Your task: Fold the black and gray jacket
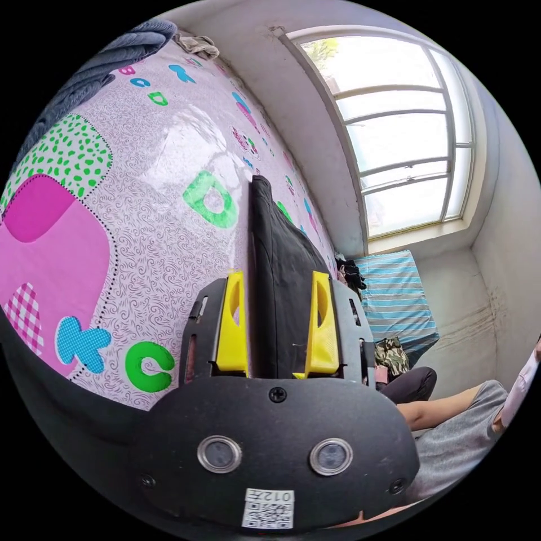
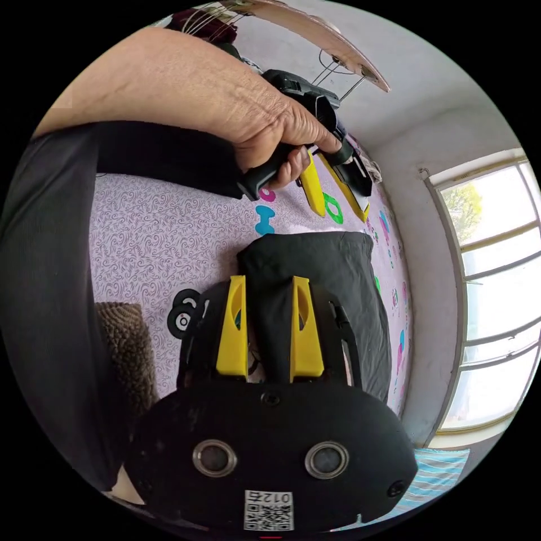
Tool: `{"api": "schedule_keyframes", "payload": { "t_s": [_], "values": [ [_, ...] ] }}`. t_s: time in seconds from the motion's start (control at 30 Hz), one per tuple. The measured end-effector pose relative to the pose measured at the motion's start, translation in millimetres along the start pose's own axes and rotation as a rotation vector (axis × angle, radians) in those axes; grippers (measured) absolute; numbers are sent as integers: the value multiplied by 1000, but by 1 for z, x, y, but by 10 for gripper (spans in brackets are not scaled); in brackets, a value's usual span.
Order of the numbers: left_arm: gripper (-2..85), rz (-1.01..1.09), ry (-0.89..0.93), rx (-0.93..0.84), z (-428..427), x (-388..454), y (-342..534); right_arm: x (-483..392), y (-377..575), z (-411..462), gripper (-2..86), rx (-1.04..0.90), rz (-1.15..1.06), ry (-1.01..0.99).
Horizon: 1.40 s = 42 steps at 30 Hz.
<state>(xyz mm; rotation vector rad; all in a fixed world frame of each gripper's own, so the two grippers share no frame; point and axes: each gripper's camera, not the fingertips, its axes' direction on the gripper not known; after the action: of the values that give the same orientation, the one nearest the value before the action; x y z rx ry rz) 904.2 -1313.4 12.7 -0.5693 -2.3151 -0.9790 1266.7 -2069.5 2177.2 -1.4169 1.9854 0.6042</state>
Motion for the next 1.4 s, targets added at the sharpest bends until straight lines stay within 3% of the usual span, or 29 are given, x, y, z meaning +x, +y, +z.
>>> {"api": "schedule_keyframes", "payload": {
  "t_s": [0.27, 0.43, 0.7, 1.0, 1.4],
  "values": [
    [164, -32, 11, -45, -7, -13, -30, -127, 49, 18, 62, 0, -55, 104],
    [167, -59, 99, -100, -3, -21, -48, -106, 62, 3, 13, 24, 123, -62],
    [155, -122, 217, -94, 1, -47, -70, -105, 61, -36, -5, 98, 181, -71],
    [129, -95, 293, -52, 17, -69, -105, -109, 2, -48, -7, 110, 178, -94],
    [45, -95, 278, -64, 37, -88, -110, -30, -142, -79, -9, 130, 233, -165]
  ]
}}
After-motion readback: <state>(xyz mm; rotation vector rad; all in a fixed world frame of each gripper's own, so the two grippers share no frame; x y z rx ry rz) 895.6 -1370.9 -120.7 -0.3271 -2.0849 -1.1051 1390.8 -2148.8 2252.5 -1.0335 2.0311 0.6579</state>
